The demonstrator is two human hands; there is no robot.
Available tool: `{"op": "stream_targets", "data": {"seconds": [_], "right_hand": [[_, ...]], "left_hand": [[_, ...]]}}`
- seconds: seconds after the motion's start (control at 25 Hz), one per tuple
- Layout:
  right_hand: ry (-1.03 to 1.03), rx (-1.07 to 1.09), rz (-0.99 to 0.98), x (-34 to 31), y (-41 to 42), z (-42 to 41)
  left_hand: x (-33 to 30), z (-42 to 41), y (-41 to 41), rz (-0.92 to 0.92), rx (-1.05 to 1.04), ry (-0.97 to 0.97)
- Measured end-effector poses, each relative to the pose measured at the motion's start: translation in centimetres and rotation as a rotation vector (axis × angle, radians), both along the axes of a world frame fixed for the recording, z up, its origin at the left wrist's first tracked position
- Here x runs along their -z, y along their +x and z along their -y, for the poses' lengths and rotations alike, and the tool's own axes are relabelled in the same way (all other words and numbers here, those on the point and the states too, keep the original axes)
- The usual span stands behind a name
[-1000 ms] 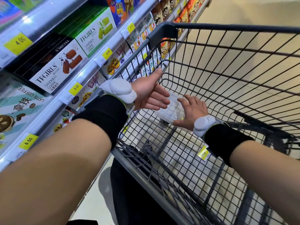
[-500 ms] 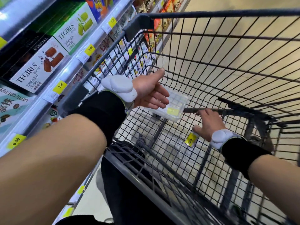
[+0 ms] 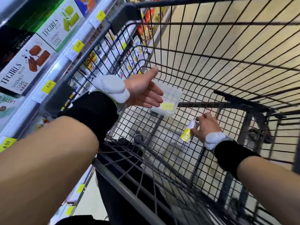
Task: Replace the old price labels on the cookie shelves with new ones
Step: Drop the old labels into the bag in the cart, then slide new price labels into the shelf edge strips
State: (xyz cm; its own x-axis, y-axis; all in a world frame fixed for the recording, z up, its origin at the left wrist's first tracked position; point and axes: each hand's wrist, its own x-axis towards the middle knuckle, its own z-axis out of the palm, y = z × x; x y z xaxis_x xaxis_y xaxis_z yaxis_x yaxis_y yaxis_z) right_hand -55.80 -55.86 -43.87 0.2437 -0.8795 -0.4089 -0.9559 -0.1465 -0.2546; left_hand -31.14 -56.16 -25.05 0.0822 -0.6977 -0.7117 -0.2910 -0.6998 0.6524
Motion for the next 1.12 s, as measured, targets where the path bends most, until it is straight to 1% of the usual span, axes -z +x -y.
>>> {"op": "stream_targets", "data": {"seconds": [0.12,0.24,0.32,0.44,0.52,0.6,0.72,0.8,0.96,1.12], "right_hand": [[0.024,0.043,0.022,0.2,0.1,-0.3],[-0.020,0.093,0.074,-0.1,0.4,-0.5],[-0.057,0.080,0.083,-0.3,0.8,-0.5],[-0.047,0.100,0.125,-0.8,1.2,-0.3],[-0.027,0.155,0.172,-1.7,1.3,0.1],[0.018,0.194,0.218,-3.0,1.6,0.6],[0.098,0.193,0.267,-5.5,1.9,1.6],[0.096,0.200,0.317,-7.2,2.2,2.1],[0.076,0.146,0.435,-11.5,3.4,2.4],[0.029,0.086,0.610,-16.6,4.8,2.2]], "left_hand": [[0.0,-0.1,0.2,-0.017,-0.008,-0.009],[-0.2,-0.2,0.0,-0.016,0.001,-0.017],[-0.4,-0.3,0.1,-0.017,-0.002,-0.028],[-0.5,-0.3,0.2,-0.013,-0.017,-0.039],[-0.6,-0.3,0.2,-0.009,-0.027,-0.049],[-1.0,-0.2,0.2,-0.006,-0.043,-0.055],[-2.2,-0.1,0.1,-0.003,-0.064,-0.093],[-3.3,-0.3,0.1,0.002,-0.088,-0.122],[-5.7,-1.1,-0.2,0.032,-0.122,-0.204],[-8.7,-2.8,-0.2,0.042,-0.168,-0.334]]}}
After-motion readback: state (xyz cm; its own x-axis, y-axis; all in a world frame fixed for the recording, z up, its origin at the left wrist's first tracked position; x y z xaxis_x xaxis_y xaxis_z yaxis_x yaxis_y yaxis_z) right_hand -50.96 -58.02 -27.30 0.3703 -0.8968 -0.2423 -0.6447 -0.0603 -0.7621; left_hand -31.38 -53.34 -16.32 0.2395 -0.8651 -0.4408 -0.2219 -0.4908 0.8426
